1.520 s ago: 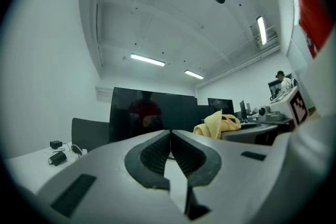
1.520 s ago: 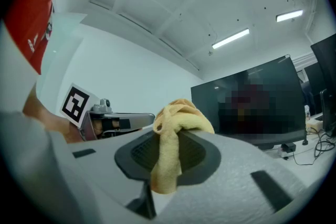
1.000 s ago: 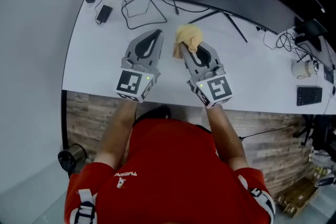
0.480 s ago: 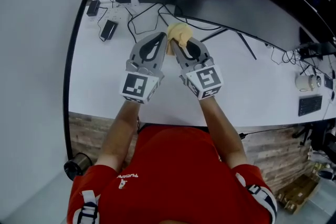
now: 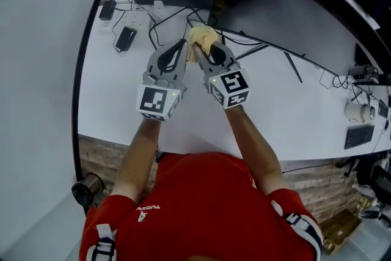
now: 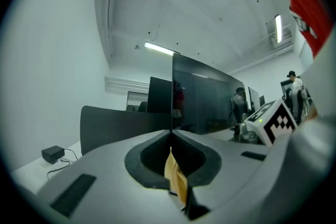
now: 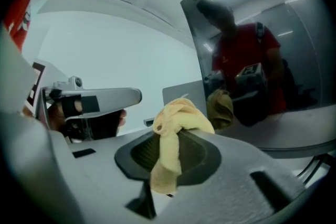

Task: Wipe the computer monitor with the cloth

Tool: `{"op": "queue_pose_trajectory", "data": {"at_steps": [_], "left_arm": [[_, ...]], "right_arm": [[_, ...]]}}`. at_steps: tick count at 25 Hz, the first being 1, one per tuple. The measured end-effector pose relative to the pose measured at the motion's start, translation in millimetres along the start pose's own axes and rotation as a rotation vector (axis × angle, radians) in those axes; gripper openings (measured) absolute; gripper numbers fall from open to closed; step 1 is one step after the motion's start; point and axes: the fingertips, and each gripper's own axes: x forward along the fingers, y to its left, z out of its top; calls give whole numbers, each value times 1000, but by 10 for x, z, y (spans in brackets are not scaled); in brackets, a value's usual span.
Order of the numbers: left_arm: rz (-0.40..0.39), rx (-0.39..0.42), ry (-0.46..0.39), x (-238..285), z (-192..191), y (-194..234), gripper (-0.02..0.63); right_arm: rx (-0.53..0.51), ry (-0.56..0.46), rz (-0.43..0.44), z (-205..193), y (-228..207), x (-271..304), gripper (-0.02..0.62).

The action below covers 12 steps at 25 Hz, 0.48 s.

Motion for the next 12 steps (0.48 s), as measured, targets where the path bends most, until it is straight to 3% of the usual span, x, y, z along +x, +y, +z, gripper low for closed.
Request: {"op": "queue_pose_trajectory", "data": {"at_steps": [12], "left_arm": [[46,-26,69,59,-329,312,9]], "right_arm": [[141,64,-41,-548,-287,541,71]]}}
